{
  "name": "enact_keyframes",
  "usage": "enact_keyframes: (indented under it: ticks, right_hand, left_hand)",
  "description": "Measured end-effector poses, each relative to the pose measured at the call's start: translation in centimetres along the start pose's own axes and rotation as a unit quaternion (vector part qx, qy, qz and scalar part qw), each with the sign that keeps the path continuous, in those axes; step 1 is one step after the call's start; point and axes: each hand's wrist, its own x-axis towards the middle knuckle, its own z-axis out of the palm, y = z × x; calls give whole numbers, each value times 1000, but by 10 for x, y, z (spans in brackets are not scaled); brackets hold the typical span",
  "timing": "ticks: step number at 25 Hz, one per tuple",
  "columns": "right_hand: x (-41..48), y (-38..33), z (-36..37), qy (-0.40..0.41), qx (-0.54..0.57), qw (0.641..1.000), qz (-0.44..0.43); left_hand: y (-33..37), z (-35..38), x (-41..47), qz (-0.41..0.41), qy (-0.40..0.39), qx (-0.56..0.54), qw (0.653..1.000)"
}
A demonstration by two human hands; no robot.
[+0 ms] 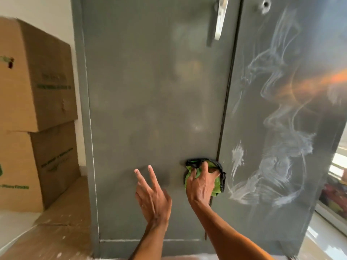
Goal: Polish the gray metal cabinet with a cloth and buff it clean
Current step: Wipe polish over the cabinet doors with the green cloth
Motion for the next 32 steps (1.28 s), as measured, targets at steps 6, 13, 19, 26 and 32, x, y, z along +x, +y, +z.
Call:
enact_keyframes:
  ticks: [6,13,19,26,32]
  right_hand:
    - [12,-34,3,6,-42,991,-126]
    - [-19,6,17,-152,-173,935,-269]
    - [-9,6,1,-151,-206,930,-265]
    - [-16,21,-14,-151,-213,923,-283]
    - [-3,-3,-4,-127,-195,950,-207]
  left_hand:
    - [-3,-24,53,91,72,16,993]
    - [-6,9,38,86,19,-8,996]
    - [-3,-4,48,101,67,-7,993]
    - [-6,-28,56,125,38,87,988]
    - [-3,-22,41,146,58,114,981]
